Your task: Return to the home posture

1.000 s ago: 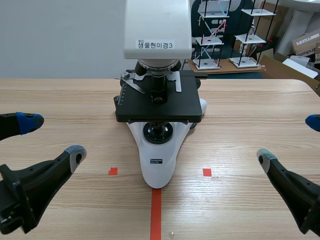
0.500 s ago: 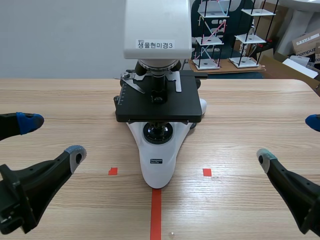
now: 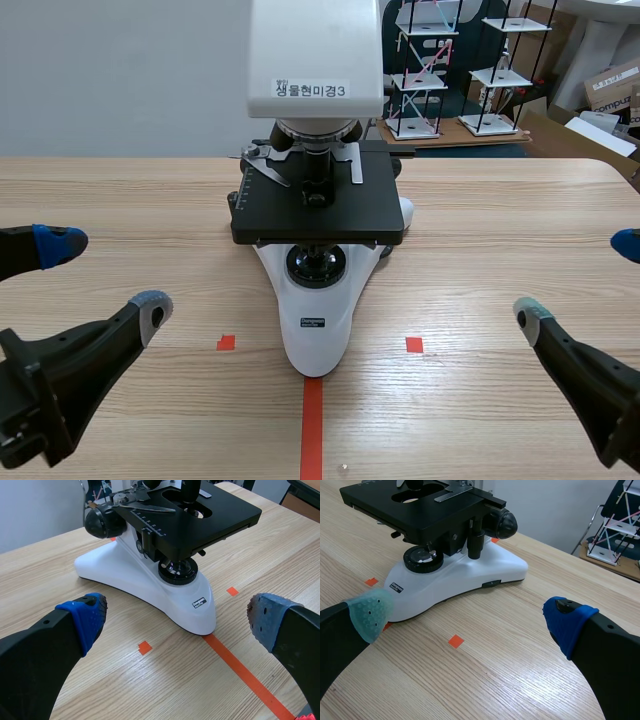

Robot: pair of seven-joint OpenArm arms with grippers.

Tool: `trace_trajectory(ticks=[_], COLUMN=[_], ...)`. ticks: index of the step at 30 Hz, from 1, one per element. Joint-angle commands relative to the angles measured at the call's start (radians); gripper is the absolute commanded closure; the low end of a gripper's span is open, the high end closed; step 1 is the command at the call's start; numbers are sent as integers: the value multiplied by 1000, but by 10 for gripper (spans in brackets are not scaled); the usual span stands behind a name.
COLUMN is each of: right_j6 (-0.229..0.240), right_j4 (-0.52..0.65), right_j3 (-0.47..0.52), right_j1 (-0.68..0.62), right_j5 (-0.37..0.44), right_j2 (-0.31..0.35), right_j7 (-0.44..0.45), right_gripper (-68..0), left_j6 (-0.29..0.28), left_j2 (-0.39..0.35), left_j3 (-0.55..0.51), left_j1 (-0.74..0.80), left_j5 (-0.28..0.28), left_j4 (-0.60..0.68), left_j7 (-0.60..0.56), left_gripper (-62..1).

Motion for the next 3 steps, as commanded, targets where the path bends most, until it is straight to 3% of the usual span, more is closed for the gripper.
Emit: trace_trajectory(ticks=[1, 3], right_j6=[1, 1], right_j4=[16, 16], right_j3=[10, 10], right_j1=[12, 12], right_j5=[14, 14], right_j2=[10, 10], right_j7=[12, 12], right_gripper=[-671, -671], left_j6=[-1, -1], left_j2=[5, 5], left_j3=[-6, -6], left_j1=[2, 2], left_j5=[-9, -9], left_j4=[23, 23], left_j7=[-16, -16], left_gripper=[-594, -594])
